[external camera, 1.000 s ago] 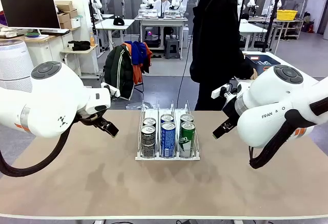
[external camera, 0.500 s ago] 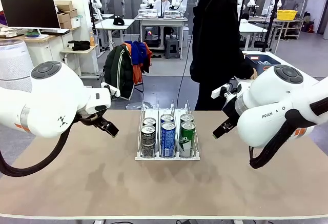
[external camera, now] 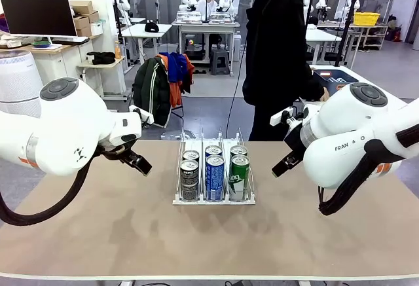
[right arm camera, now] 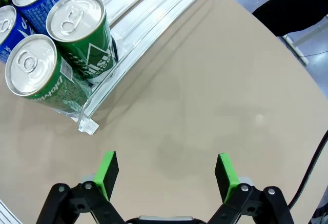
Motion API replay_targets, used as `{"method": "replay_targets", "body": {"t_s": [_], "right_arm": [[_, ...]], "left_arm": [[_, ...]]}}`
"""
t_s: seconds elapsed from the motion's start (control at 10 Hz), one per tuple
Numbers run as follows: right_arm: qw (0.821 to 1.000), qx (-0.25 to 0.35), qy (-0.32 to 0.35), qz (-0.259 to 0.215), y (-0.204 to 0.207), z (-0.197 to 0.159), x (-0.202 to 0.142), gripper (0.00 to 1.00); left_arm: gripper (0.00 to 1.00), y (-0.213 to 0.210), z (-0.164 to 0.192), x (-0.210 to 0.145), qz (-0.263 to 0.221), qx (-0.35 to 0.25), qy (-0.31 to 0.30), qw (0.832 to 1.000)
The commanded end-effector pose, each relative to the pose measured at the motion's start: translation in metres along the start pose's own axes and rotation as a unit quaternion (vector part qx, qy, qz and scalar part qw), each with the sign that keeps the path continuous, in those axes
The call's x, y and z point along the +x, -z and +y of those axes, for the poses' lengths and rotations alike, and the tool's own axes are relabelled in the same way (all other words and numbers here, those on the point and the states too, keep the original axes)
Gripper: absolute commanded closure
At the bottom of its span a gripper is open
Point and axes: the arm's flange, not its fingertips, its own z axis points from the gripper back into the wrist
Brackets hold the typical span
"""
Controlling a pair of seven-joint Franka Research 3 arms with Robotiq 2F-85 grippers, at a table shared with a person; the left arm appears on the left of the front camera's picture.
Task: Fill the beverage cans into the dispenser.
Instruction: Pick up the Ionic drink handed by the human.
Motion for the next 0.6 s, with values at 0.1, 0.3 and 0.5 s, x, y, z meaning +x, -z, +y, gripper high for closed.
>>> {"method": "replay_targets", "body": {"t_s": [0.1,0.3,0.5], "right_arm": [[0.999,0.045,0.007,0.011,-0.03,-0.028,0.005,0.0],[0.995,0.074,-0.033,0.05,-0.058,-0.037,0.011,0.0],[0.983,0.165,-0.066,0.047,-0.085,-0.053,0.023,0.0]], "left_arm": [[0.0,-0.059,0.021,-0.015,0.019,-0.06,-0.018,0.998],[0.0,-0.082,0.033,-0.026,0.017,-0.093,-0.005,0.996],[0.0,-0.108,0.063,-0.021,0.007,-0.131,0.038,0.991]]}}
